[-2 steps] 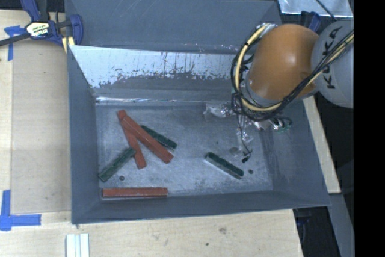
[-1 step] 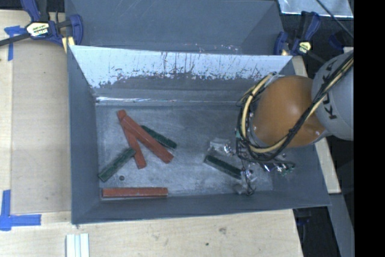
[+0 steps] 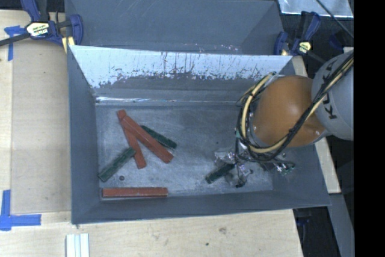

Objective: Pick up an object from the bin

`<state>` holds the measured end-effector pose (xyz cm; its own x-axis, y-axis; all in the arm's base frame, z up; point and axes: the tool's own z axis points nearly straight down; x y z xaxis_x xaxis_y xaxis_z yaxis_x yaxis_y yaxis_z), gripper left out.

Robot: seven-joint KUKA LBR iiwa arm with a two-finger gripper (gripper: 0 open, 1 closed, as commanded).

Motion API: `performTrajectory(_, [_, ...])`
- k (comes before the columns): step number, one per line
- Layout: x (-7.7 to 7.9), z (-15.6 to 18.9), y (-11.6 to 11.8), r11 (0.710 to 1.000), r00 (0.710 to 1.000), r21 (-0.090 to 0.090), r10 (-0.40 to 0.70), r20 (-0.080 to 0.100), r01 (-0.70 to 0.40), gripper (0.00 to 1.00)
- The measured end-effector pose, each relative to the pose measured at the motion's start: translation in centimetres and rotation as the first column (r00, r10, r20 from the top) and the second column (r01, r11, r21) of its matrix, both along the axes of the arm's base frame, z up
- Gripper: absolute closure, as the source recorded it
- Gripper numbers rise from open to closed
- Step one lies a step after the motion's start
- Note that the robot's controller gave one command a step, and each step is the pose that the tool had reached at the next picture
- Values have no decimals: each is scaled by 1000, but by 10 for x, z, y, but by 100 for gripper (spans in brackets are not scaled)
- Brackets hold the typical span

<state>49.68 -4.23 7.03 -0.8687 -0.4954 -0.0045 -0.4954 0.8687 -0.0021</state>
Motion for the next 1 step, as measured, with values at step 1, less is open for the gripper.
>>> performTrajectory(1, [48,171,45,955,955,-2,297,6,-297,100])
